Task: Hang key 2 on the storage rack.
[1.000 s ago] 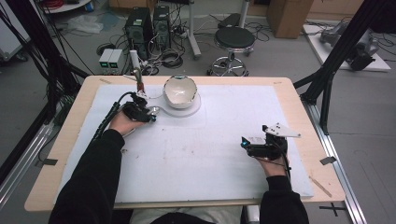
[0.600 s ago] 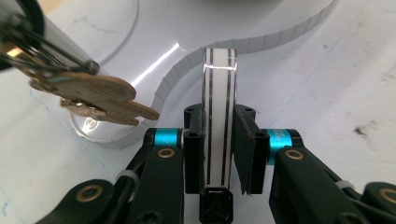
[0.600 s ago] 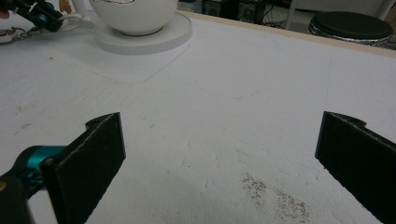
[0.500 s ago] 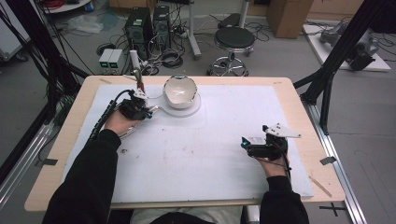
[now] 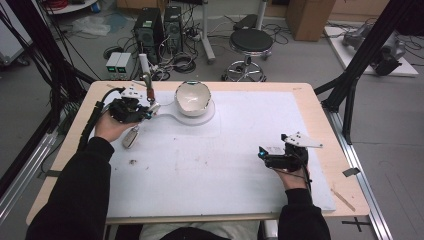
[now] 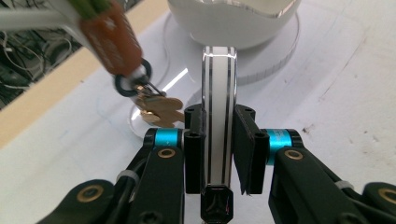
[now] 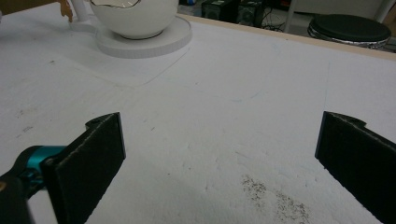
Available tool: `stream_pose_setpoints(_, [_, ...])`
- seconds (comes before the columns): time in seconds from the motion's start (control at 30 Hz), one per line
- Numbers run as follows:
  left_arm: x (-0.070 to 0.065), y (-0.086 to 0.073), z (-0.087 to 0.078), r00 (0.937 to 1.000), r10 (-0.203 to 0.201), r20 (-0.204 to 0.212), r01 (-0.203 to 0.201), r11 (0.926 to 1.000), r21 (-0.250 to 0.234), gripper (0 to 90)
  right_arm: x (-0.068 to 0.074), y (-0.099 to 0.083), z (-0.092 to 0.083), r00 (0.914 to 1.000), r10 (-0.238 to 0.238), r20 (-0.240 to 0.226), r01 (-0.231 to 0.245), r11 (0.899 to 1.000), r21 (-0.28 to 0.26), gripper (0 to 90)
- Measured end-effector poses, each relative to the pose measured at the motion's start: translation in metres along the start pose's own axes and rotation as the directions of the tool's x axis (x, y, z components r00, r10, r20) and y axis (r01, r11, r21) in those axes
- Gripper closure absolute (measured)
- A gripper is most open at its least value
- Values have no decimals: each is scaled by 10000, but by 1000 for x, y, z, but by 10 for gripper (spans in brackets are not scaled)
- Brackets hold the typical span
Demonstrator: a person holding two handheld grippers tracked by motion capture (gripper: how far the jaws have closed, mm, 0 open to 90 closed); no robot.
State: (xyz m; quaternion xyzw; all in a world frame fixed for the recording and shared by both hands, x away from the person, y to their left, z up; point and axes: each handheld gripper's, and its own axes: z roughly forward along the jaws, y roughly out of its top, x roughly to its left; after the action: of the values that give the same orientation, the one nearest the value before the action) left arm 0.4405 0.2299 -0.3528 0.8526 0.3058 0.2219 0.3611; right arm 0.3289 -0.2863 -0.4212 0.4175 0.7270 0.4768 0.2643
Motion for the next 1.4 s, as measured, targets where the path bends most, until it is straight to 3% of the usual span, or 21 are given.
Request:
stream_pose_setpoints(0.1, [5,0,-12,9992,109,-379,-118,9996,-250,750,1,1,0,10000,43,9,-43,10000,-16,6])
stream_pose_setpoints(0.3, [14,-2,-28,9984,-275,-497,242,9975,-666,751,1,1,2,10000,30,-31,-30,10000,-44,7])
stream_pose_setpoints(0.7, [20,5,-38,9972,3,-750,-48,9982,-599,751,0,1,3,10000,6,-25,-6,10000,15,6])
stream_pose_setpoints(1.17, [36,12,-62,9909,-117,-1338,-33,9938,-1107,751,1,1,3,10000,30,-45,-30,10000,42,6])
stream_pose_setpoints(1.4, [48,10,-67,9886,-362,-1462,161,9906,-1362,751,2,1,4,10000,25,-48,-25,9999,110,6])
